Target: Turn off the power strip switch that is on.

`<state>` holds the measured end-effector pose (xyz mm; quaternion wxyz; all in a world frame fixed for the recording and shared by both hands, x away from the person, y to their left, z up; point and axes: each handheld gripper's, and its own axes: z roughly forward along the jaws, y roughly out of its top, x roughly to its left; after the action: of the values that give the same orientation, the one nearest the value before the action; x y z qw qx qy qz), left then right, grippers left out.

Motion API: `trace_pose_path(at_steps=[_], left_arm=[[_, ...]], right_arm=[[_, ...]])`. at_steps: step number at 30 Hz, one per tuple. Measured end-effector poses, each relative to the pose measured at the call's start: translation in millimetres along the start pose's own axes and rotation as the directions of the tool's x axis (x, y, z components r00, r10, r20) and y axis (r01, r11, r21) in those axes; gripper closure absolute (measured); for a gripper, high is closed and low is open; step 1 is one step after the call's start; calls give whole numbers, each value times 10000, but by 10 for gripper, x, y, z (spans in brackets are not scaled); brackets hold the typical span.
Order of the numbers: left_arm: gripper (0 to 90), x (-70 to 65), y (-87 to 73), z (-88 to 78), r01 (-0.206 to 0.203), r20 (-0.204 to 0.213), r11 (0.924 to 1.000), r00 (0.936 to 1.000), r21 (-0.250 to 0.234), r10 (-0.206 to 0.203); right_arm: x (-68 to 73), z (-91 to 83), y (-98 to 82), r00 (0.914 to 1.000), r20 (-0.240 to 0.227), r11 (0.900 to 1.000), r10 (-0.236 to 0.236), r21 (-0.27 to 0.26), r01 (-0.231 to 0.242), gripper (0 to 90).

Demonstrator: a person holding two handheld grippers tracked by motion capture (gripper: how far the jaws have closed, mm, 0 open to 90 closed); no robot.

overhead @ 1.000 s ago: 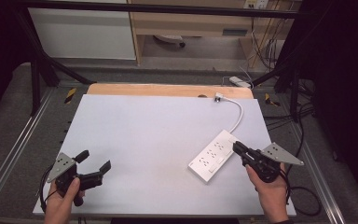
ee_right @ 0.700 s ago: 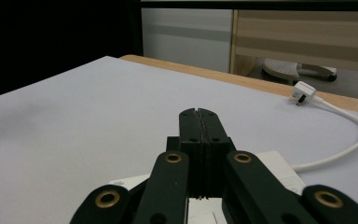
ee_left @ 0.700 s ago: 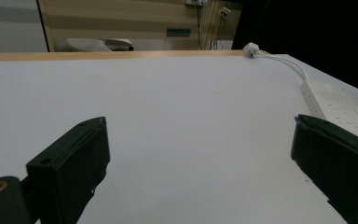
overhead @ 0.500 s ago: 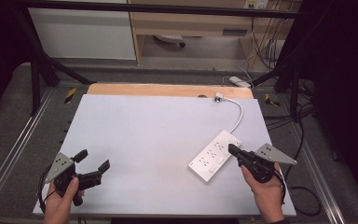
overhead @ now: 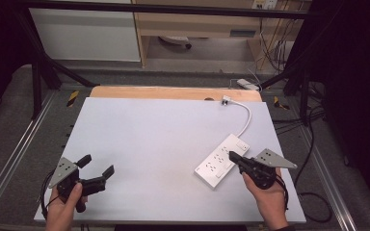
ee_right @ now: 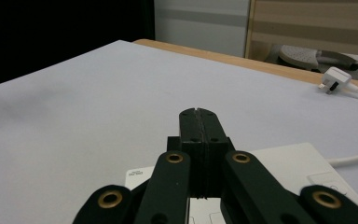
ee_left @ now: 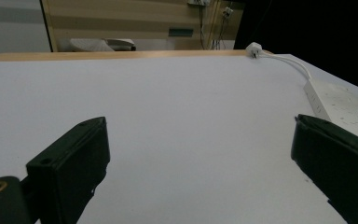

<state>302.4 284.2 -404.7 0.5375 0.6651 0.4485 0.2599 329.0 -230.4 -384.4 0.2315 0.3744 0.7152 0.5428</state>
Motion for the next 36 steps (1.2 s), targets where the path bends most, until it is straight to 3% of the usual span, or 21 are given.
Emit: trace_pose_path(at_steps=[24, 28, 36], left_arm=[[47, 0, -16, 27, -145, -167, 9993, 9997, 331, 150], [49, 1, -16, 35, 107, -71, 9994, 9999, 325, -105], [50, 9, -20, 32, 41, -146, 9993, 9999, 379, -35]], right_arm=[[107, 165, -172, 9984, -551, 9940, -99, 1086, 158, 900], [113, 181, -197, 9983, -575, 9925, -83, 1215, 152, 900], [140, 215, -238, 9981, -608, 9873, -119, 1572, 213, 900]])
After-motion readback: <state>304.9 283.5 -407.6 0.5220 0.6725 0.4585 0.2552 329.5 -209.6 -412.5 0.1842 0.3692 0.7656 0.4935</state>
